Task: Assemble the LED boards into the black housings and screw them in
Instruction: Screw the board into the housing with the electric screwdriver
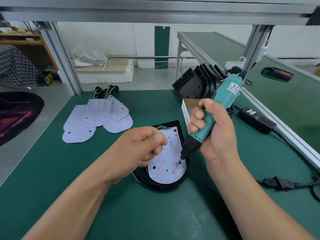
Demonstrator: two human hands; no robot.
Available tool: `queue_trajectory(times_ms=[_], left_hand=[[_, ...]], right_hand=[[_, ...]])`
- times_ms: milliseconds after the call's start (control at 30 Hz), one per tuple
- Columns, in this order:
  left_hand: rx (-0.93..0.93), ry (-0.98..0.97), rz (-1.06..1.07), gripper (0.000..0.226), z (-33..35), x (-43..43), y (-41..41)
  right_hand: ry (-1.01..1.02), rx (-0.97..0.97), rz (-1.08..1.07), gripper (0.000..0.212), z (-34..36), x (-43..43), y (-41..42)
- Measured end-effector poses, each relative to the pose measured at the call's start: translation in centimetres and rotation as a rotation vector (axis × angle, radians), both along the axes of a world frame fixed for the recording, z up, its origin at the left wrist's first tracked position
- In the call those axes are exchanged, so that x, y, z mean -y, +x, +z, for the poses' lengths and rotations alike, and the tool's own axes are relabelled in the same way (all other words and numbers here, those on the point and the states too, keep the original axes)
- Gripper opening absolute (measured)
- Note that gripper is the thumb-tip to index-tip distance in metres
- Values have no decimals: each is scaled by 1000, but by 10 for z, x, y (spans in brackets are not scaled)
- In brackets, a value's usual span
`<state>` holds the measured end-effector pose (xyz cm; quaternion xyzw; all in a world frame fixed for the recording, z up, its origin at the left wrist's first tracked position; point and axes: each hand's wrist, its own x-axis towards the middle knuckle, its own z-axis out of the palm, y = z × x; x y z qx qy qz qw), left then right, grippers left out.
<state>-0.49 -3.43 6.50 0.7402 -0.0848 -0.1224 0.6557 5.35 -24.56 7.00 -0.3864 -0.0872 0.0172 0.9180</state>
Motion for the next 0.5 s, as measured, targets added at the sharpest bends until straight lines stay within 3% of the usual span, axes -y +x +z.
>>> queue_trajectory(times_ms=[67,200,300,500], left_hand=[[10,84,-51,18,2,4,-5],[325,626,-110,11,-3,12,-12],[374,867,-185,12,-4,19,-14],[408,1008,-227,13,-3,29,-15]], right_hand=[[32,-12,-30,14,2,3,1],[110,-43,-78,14,3,8,4],[142,-65,-107,15,3,10,5],[152,-72,-124,13,3,12,7]])
